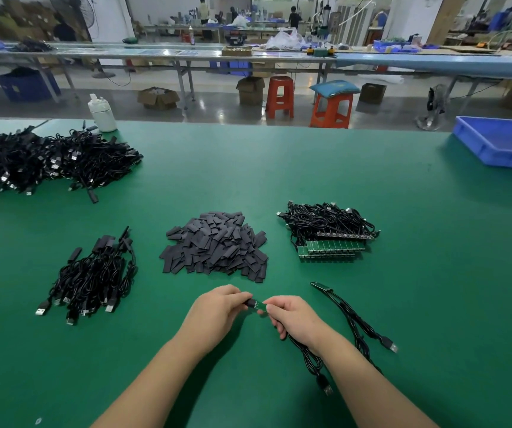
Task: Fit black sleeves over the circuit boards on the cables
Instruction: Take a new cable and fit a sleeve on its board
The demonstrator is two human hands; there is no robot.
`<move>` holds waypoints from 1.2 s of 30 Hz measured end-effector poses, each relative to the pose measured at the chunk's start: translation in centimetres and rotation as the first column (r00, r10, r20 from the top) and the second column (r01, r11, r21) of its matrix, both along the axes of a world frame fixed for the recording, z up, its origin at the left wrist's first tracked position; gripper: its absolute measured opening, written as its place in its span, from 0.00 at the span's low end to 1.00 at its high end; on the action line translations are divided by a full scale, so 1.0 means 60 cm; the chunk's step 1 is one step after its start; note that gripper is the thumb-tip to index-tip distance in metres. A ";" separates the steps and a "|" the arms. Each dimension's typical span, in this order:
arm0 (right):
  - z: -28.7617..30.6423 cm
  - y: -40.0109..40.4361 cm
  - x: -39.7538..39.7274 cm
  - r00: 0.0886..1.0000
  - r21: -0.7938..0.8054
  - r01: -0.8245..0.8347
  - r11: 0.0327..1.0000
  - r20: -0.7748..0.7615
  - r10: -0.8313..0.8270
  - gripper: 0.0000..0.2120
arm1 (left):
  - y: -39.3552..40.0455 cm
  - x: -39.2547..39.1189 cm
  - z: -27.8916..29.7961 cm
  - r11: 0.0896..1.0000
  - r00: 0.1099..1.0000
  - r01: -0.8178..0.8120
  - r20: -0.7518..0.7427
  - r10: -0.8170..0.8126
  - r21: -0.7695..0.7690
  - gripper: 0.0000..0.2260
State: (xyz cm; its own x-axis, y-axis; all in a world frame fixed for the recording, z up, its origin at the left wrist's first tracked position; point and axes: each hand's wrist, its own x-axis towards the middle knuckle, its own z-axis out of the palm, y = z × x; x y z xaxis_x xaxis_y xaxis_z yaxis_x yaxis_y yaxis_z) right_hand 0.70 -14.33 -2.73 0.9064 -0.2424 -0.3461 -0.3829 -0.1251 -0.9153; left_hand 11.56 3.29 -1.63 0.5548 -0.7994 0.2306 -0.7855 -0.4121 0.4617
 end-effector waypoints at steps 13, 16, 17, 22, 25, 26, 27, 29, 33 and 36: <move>-0.010 -0.005 -0.001 1.000 -0.018 -0.019 1.000 0.016 0.019 0.10 | -0.009 0.009 0.015 0.982 0.994 0.101 0.033 -0.108 0.161 0.11; -0.015 -0.005 0.000 1.000 -0.018 -0.016 1.000 0.015 0.016 0.09 | -0.020 0.003 0.014 0.971 0.983 0.123 0.107 -0.148 0.207 0.10; -0.016 -0.006 0.001 1.000 -0.024 -0.015 1.000 0.015 0.016 0.09 | -0.024 0.001 0.013 0.966 0.978 0.129 0.132 -0.162 0.225 0.09; -0.019 -0.005 -0.001 0.998 -0.018 -0.038 0.999 0.043 0.039 0.11 | -0.027 -0.013 0.018 0.961 0.955 0.119 0.235 -0.179 0.249 0.07; -0.013 -0.005 0.000 0.998 0.009 -0.041 0.999 0.051 0.040 0.11 | -0.026 -0.017 0.018 0.973 0.937 0.109 0.306 -0.169 0.203 0.14; -0.011 -0.005 0.000 0.998 0.016 -0.037 0.999 0.044 0.037 0.11 | -0.026 -0.017 0.018 0.978 0.929 0.105 0.334 -0.160 0.178 0.14; -0.009 -0.007 0.000 0.999 0.025 -0.035 0.999 0.039 0.034 0.12 | -0.026 -0.017 0.017 0.981 0.925 0.109 0.346 -0.159 0.159 0.14; -0.010 -0.009 -0.001 0.998 0.031 -0.043 0.999 0.043 0.042 0.11 | -0.024 -0.017 0.013 0.984 0.929 0.112 0.336 -0.154 0.141 0.13; -0.020 -0.007 0.000 0.998 0.050 -0.010 0.999 0.059 0.007 0.07 | -0.019 -0.019 0.008 0.964 0.952 0.106 0.256 -0.170 0.245 0.06; -0.025 -0.002 0.003 0.998 0.063 0.006 0.998 0.059 -0.010 0.06 | -0.017 -0.017 -0.004 0.969 0.983 0.058 0.156 -0.097 0.241 0.12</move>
State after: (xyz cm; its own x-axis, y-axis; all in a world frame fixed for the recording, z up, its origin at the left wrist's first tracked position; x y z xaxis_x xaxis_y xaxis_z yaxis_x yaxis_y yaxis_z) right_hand 0.85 -14.45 -4.20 0.9238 -0.2292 -0.3066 -0.3285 -0.0634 -0.9424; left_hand 10.55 2.30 -1.87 0.4589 -0.8811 0.1147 -0.8766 -0.4279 0.2200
